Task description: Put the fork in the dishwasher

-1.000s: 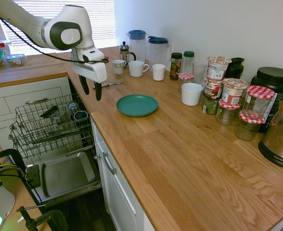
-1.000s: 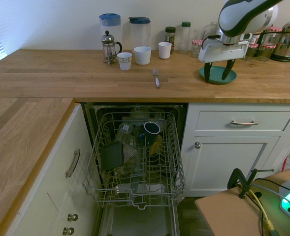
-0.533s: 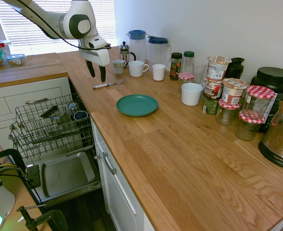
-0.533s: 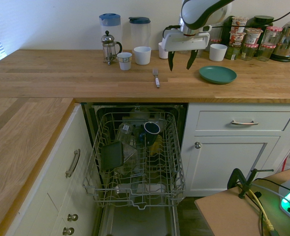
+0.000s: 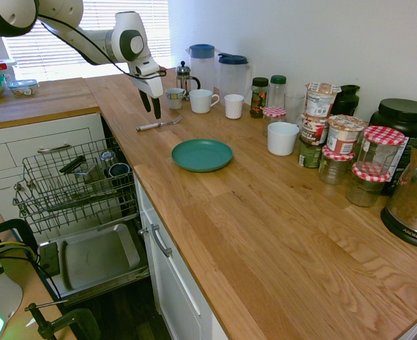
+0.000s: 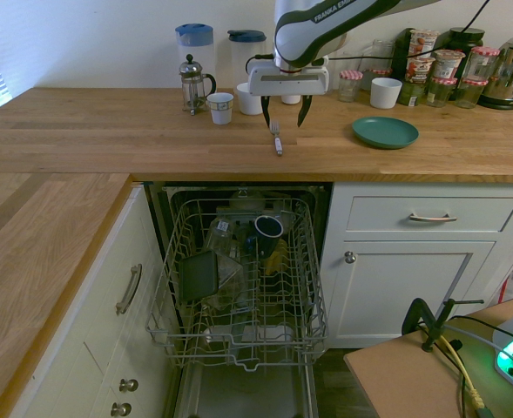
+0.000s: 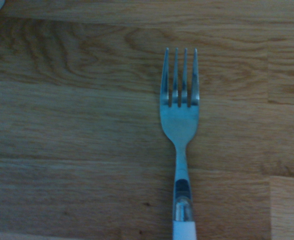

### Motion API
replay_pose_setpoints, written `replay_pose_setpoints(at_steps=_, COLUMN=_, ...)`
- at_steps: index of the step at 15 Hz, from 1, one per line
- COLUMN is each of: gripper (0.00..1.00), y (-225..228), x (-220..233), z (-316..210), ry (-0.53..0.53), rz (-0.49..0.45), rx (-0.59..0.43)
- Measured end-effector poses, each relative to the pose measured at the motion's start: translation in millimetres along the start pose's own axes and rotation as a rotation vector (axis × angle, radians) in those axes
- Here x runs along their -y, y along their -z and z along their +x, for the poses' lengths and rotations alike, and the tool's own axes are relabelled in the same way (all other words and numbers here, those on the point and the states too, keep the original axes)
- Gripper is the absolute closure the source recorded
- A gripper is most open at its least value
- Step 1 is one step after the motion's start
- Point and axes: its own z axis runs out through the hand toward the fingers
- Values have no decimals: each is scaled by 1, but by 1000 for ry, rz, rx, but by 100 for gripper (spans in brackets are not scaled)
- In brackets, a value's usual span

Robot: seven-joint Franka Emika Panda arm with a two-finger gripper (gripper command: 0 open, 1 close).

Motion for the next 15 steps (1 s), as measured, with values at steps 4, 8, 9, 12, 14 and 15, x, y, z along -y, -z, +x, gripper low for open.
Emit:
replay_pose_setpoints(at_steps=4, gripper=0, y=-19, x=13, z=4, ry=-85, rz=-45, rx=-9)
replay_pose_setpoints(at_steps=8, gripper=0, y=-32, x=15, z=4, ry=-103, rz=-92, rx=-2)
replay_pose_setpoints(at_steps=9, gripper=0, y=-35, x=15, z=4, ry=-105, rz=-97, rx=1)
replay_pose_setpoints(at_steps=12, gripper=0, y=-44, x=15, z=2, ry=-107, rz=-109, rx=9)
replay_pose_setpoints(at_steps=14, gripper=100, y=-47, x=16, z=3, ry=-109, rz=-110, rx=11)
replay_pose_setpoints(at_steps=15, gripper=100, y=-48, x=17, z=4, ry=-110, rz=-109, rx=11)
